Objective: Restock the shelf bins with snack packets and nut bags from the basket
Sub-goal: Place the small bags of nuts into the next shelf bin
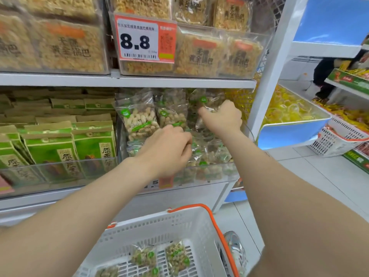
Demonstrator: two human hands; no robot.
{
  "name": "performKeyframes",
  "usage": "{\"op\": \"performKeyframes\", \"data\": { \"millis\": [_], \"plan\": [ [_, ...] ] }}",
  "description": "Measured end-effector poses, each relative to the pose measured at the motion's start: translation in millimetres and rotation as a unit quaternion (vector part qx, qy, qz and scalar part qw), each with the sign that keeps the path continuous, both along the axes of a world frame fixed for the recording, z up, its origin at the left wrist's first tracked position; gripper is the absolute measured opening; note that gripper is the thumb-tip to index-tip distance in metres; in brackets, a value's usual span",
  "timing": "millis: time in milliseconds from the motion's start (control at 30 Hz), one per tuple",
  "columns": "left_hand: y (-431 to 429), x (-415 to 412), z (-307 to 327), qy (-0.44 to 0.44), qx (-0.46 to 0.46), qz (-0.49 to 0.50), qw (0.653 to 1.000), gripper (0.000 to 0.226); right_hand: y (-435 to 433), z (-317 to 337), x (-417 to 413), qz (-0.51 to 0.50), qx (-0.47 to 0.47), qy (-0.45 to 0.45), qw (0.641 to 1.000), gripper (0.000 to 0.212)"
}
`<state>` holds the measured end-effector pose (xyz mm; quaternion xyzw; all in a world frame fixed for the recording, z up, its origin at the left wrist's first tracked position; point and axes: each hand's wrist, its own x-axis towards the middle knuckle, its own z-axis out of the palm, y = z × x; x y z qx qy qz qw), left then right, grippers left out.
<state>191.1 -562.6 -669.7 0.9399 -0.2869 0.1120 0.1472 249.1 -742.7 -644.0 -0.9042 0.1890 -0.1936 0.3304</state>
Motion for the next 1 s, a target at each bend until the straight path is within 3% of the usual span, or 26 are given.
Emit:
{"op": "performKeyframes", "data": {
  "millis": [67,200,300,467,700,833,900,1000],
  "plan": [
    [1.6,1.4,-2.8,0.007,0.002,-0.003,1.0,0.027,3.4,-2.8,10.4,-0.01,-0.008,-0.007,1.0,0.059],
    [3.2,2.5,-4.9,0.009,-0.002,-0.009,1.0,0.029,12.6,-11.0,34.0,0.027,0.086,-0.078,0.993,0.064],
    [3.0,3.0,-6.1,0.011,-0.01,-0.012,1.0,0.028,22.7,-12.7,43.7,0.036,0.08,-0.111,0.99,0.064],
    [6.1,2.3,-7.3,0.026,-0.049,-0.024,0.998,0.035,21.5,-24.4,48.1,-0.016,-0.039,0.031,0.999,0.072],
    [23.3,-6.5,-3.3,-0.002,-0.084,-0.039,0.996,0.038,21.6,-17.2,30.6,-0.014,-0.105,0.079,0.991,0.078],
    [31.8,-17.8,-0.6,-0.07,-0.089,-0.038,0.993,0.028,40.1,-11.5,-3.5,-0.018,-0.129,0.049,0.99,0.06],
    [36.4,-27.6,5.2,-0.129,-0.1,-0.044,0.986,0.019,52.1,-9.2,-24.1,0.016,-0.151,-0.019,0.988,0.041],
    [46.5,-52.4,11.8,-0.179,-0.123,-0.055,0.975,0.027,69.9,-7.7,-63.1,0.106,-0.14,-0.116,0.978,0.018]
  ]
}}
